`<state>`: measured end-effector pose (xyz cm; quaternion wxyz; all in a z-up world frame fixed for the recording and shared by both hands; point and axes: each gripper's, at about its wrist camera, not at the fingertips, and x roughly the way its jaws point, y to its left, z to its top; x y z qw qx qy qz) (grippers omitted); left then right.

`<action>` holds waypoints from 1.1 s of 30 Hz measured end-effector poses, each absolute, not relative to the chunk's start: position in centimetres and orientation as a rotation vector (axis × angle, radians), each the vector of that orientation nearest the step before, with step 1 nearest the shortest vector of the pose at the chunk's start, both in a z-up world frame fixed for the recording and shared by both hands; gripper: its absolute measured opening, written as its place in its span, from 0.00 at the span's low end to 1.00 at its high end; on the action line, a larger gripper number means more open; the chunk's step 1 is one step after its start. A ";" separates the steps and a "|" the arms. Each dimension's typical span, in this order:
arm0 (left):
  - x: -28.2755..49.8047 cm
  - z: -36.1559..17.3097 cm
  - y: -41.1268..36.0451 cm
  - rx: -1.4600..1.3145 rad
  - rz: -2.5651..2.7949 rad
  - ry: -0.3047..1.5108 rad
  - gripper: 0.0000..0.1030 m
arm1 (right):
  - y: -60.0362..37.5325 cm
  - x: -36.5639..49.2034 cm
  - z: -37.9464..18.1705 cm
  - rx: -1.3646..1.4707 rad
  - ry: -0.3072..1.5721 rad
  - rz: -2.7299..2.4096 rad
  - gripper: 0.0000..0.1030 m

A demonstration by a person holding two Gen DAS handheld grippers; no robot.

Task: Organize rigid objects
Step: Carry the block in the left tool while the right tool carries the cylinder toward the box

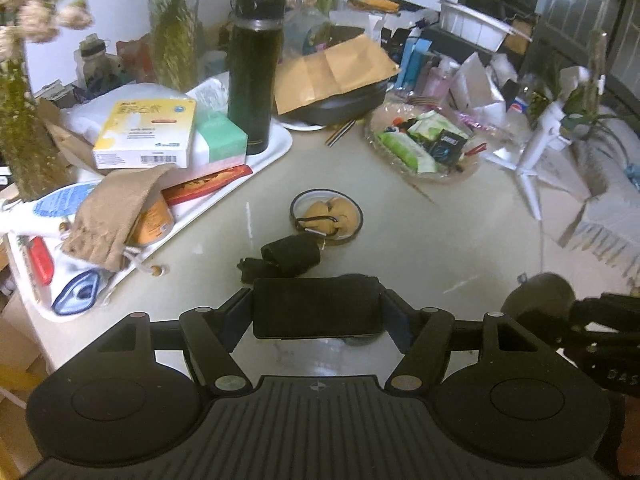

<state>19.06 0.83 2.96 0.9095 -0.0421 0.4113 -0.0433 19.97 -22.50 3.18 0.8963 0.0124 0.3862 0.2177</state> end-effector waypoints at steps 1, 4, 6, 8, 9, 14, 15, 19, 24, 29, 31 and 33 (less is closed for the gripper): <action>18.5 3.2 0.8 -0.085 -0.093 0.846 0.66 | -22.7 19.5 3.2 0.030 0.803 0.449 0.42; 16.8 4.0 0.6 -0.062 -0.108 0.835 0.66 | -23.3 17.9 3.7 0.052 0.805 0.440 0.42; 15.7 4.4 0.4 -0.044 -0.120 0.826 0.66 | -23.6 17.0 4.0 0.063 0.806 0.435 0.42; 14.6 4.6 0.2 -0.035 -0.129 0.820 0.66 | -23.8 16.2 4.1 0.072 0.805 0.435 0.42; 14.1 4.7 0.0 -0.031 -0.135 0.816 0.66 | -23.8 15.7 4.2 0.076 0.806 0.436 0.42; 12.2 4.4 -0.8 -0.012 -0.163 0.821 0.66 | -23.6 13.5 4.6 0.090 0.803 0.455 0.42; 11.8 4.3 -1.0 -0.004 -0.167 0.822 0.66 | -23.6 13.2 4.6 0.090 0.802 0.456 0.42; 10.6 3.5 -1.2 -0.006 -0.180 0.845 0.66 | -23.4 11.9 4.6 0.099 0.806 0.456 0.42; 9.6 2.2 -1.2 -0.012 -0.178 0.894 0.66 | -23.5 10.7 4.8 0.108 0.810 0.451 0.42; 9.7 0.4 -1.1 -0.009 -0.160 0.962 0.66 | -23.5 9.9 5.0 0.119 0.805 0.446 0.42; 9.6 0.0 -0.8 -0.019 -0.153 0.955 0.66 | -23.4 9.6 5.2 0.117 0.802 0.447 0.42; 9.5 -0.4 -0.2 -0.050 -0.162 0.954 0.67 | -23.3 9.3 5.4 0.114 0.797 0.447 0.42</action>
